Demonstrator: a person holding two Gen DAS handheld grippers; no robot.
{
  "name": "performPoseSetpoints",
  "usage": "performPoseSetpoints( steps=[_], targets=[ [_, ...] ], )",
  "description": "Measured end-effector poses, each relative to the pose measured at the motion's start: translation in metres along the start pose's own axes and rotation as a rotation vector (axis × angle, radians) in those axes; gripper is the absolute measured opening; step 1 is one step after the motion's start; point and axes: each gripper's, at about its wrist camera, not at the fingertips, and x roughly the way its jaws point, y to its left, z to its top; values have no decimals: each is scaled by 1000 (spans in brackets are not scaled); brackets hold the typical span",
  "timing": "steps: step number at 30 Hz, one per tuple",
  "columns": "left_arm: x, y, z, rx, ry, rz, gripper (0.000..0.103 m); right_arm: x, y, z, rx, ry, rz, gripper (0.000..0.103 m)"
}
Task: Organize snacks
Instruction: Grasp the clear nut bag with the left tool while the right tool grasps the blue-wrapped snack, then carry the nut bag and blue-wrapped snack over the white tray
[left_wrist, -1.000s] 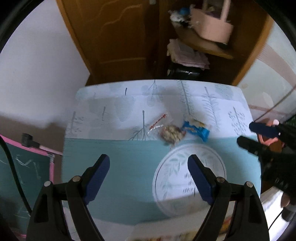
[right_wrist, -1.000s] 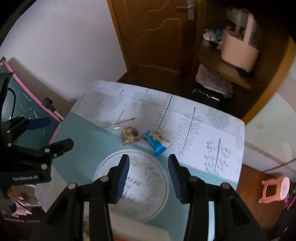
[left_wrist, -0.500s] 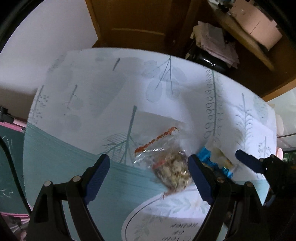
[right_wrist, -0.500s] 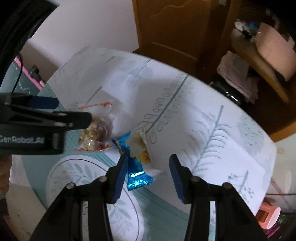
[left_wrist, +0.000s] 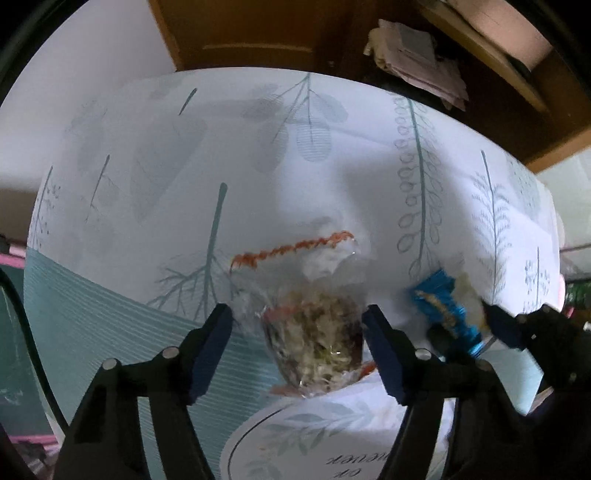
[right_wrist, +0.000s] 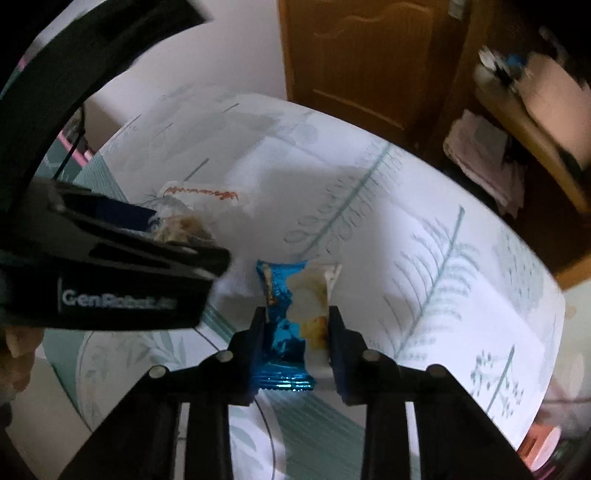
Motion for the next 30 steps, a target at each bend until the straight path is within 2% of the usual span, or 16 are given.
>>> performPoseSetpoints(
  steps=[1,4,10,15,18,21,25,30],
  targets=[
    [-2,-2,-4,23,-20,11,56,-1,-4,-3,24,0,4,31],
    [-9,-9,-11,81,-50,13,48,-4,-10,-9,69,8,4,30],
    [-28,-17,-28,144,-87,54,47,-19,-8,-15,105,5,3,30],
    [-70,-17,-47,195,-150,54,47,-54,2,-15,98,-41,-18,30],
    [-103,-16,-67,227,-193,45,48,-81,9,-18,120,-75,-5,30],
    [-135,-13,-91,254,-234,36,48,-109,25,-22,105,-106,-29,30],
    [-180,11,-118,262,-259,0,48,-151,46,-35,113,-155,-32,30],
    [-215,23,-160,277,-278,-39,48,-194,72,-60,160,-201,-34,30]
  ],
)
